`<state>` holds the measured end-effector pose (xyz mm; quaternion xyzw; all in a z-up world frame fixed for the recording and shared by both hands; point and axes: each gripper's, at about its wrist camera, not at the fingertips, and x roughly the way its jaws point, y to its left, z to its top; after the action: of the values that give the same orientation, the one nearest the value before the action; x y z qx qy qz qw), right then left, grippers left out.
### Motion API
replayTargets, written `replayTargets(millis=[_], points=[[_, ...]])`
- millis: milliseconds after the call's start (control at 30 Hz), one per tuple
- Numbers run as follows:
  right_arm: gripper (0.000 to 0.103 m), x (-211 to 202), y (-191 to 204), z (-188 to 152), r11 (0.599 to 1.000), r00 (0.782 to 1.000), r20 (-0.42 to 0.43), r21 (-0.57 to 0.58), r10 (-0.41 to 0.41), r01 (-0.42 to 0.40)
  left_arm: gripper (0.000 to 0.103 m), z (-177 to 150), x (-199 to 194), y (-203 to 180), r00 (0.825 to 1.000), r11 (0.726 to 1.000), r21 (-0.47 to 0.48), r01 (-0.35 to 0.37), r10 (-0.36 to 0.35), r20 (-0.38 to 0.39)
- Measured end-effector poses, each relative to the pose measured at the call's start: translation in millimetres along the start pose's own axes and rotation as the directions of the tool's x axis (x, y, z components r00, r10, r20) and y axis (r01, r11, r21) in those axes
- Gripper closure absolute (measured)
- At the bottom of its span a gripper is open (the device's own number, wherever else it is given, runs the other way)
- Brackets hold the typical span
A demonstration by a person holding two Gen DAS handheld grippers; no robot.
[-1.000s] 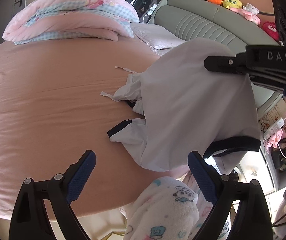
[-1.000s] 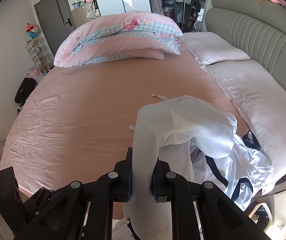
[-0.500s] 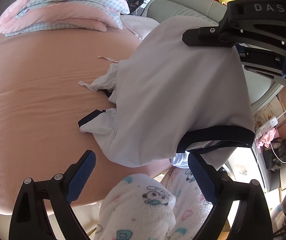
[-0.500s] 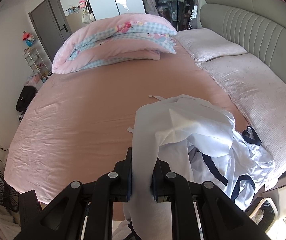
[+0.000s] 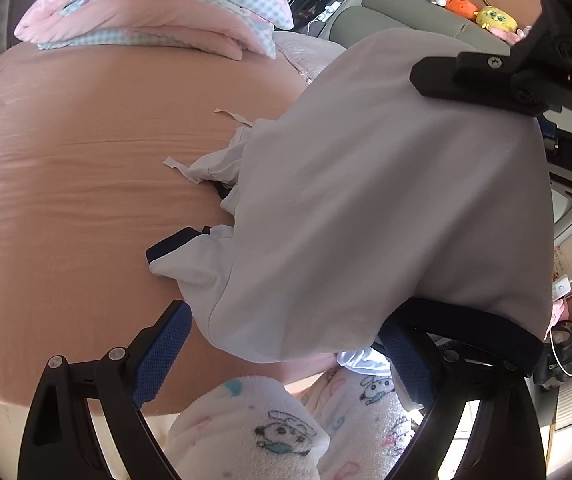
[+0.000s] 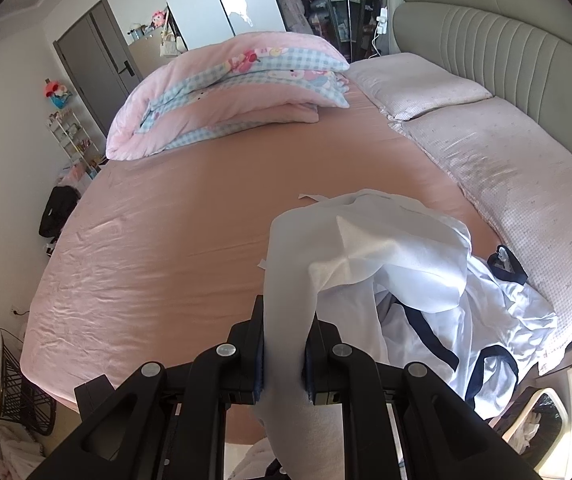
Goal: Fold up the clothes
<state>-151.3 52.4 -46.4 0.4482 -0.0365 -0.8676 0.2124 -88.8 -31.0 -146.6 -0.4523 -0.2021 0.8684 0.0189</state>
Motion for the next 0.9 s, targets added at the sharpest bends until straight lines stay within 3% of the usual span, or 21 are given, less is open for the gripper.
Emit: replayTargets(millis=[233,567,733,767,833,867,900], points=[[0.09,-7,-8,2,0.999,1.0,0.01,0.04,0.019,-0.02,0.009,-2,9,-12,0.995,0.996,0.006,-0.092,0.092,0.038],[0.09,-23,-21,4,0.997,0.999,0.039,0.081,0.015,-0.018,0.009,5,8,32,0.976,0.975,-0.109,-0.196,0.205,0.077],[0.09,-25,-23,3,0.994,0.999,0.035,0.101,0.028,-0.032,0.009,7,4,30,0.939,0.946,-0.031,-0.321,0.323,0.115],[0.09,-25,-23,3,0.994,0.999,0.034,0.102,0.033,-0.036,0.009,7,6,31,0.943,0.949,-0.014,-0.314,0.314,0.114],[0.09,-26,-21,2,0.995,0.999,0.035,0.095,0.029,-0.032,0.015,6,9,31,0.955,0.959,0.007,-0.282,0.28,0.099],[0.09,-27,-20,1,0.995,0.999,0.036,0.091,0.026,-0.029,0.027,5,9,30,0.958,0.961,0.019,-0.274,0.271,0.093],[0.09,-27,-20,1,0.996,0.999,0.036,0.087,0.024,-0.027,0.045,5,9,29,0.959,0.962,0.034,-0.272,0.268,0.091]])
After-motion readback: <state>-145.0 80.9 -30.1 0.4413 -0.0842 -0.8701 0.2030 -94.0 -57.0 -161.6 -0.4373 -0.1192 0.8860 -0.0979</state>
